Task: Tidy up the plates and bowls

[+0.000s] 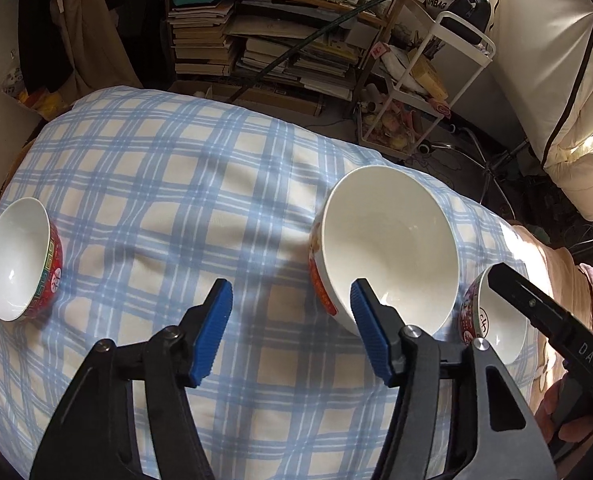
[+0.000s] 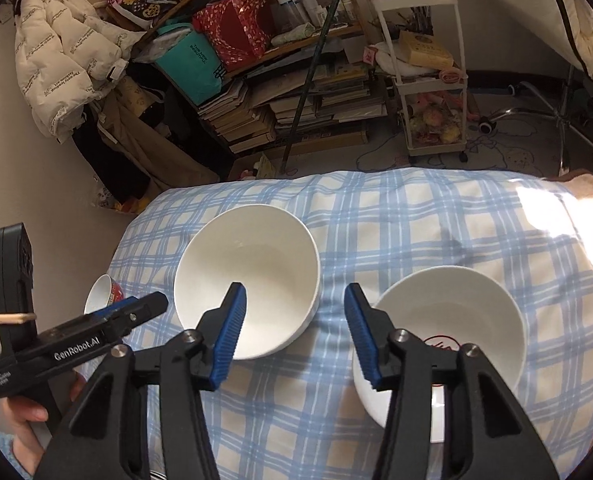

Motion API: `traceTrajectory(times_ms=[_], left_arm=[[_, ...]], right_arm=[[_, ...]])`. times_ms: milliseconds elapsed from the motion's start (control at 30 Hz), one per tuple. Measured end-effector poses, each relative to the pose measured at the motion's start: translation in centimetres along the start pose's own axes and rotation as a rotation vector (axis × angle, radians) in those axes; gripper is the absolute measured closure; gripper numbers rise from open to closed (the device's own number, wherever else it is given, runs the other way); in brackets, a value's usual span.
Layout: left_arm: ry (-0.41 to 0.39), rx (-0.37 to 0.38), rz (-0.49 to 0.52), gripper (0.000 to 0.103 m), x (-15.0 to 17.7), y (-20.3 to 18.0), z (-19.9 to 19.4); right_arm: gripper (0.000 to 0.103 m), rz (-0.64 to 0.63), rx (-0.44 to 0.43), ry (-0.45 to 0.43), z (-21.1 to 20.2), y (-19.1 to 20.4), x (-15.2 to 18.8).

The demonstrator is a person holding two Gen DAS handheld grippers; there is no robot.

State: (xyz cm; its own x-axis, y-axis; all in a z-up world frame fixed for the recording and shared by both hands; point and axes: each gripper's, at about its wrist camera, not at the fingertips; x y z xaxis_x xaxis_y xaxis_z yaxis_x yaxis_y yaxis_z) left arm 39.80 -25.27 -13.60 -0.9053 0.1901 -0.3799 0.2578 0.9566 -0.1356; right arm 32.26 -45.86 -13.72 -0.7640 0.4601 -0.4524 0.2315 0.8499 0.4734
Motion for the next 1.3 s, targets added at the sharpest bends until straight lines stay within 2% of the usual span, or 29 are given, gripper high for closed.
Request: traceTrajectory(times_ms=[100, 200, 300, 433, 600, 733, 900, 1000, 1067, 1167, 1300], left_arm=[[0.002, -0.031, 0.025, 0.044, 0.0, -0.6, 0.7], [0.009, -0.052, 0.039, 0.044, -0.2, -1.0, 1.2], [0.013, -0.123, 0.087, 0.044, -0.7, -1.9, 1.7], [0.034, -0.138, 0.143, 0.063, -1.2, -3.0, 2.5], [0.063, -0.137, 0.166, 0.085, -1.9, -3.3, 3.8], [0.095, -0.132, 0.182, 0.093, -2.4, -3.4, 5.1], [0.053, -0.144, 0.202, 0.094, -1.4, -3.7, 5.0], [0.053, -0.133, 0.263, 0.093, -1.2, -4.0, 4.2], [0.038, -0.135, 0.273, 0.093, -1.1, -4.1, 3.4], [-0.003, -0.146, 0.317, 0.093, -0.9, -4.6, 1.8], [-0.019, -0.147, 0.367, 0.093, 0.2, -5.1, 0.1]], right_arm=[[0.056, 0.031, -0.004, 0.016, 1.1, -0.4, -0.2], [0.067, 0.029, 0.021, 0.047, 2.3, -0.5, -0.4], [0.067, 0.01, 0.015, 0.075, 3.4, -0.3, -0.1], [0.068, -0.035, 0.056, 0.108, 4.9, 0.3, 0.4], [0.084, -0.021, 0.077, 0.117, 6.3, 0.0, 0.7], [0.084, 0.024, 0.036, 0.129, 6.8, -0.8, 0.6], [0.084, 0.044, 0.03, 0.167, 7.3, -1.0, 0.5], [0.084, -0.01, 0.095, 0.192, 7.6, 0.1, 0.7], [0.084, -0.044, 0.099, 0.171, 7.2, 0.4, 1.1], [0.084, 0.029, 0.036, 0.154, 6.6, -0.4, 1.9], [0.084, -0.007, 0.051, 0.125, 4.9, 0.5, 3.0]])
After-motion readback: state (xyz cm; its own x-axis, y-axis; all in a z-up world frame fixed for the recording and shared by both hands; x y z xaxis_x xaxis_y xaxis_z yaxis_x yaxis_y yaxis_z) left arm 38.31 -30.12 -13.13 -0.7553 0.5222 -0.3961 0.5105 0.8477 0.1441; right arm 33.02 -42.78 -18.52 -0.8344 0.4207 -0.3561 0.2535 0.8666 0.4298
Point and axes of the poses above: each gripper's, at about its wrist camera, not at the fingertips, and z roughly the way its jaws point, y to its left, x to its underside, and after that the axes turned 3 degrees about -x, right-handed
